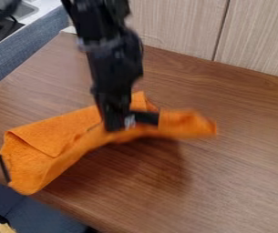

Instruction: Fold the cloth from right to center

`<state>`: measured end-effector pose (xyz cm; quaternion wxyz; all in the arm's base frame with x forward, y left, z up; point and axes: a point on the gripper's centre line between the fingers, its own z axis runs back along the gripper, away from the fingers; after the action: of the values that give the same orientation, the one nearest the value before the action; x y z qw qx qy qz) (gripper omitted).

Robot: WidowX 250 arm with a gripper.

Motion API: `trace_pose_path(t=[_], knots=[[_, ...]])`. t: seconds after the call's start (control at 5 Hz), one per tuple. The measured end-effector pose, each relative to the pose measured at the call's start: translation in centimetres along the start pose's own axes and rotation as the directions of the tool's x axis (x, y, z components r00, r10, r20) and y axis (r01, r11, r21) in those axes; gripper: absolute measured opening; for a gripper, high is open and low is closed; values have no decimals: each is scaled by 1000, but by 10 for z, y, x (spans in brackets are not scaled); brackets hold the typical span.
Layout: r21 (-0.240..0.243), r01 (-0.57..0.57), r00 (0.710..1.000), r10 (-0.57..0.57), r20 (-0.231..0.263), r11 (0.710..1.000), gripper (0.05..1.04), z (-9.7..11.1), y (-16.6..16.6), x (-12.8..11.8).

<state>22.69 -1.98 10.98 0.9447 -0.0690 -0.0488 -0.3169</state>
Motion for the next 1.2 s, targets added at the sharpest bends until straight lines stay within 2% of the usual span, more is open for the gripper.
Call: trace_pose_path(t=[0.2,0.4,0.6,0.8,1.2], knots=[[27,-107,994,106,27,994,64,10,45,8],[29,-182,983,181,23,983,64,5,79,10],[37,-236,971,237,-26,971,64,-17,101,-1],[68,-275,957,280,-76,959,64,-44,119,-15],[118,-304,947,313,-68,945,88,-51,127,-28]])
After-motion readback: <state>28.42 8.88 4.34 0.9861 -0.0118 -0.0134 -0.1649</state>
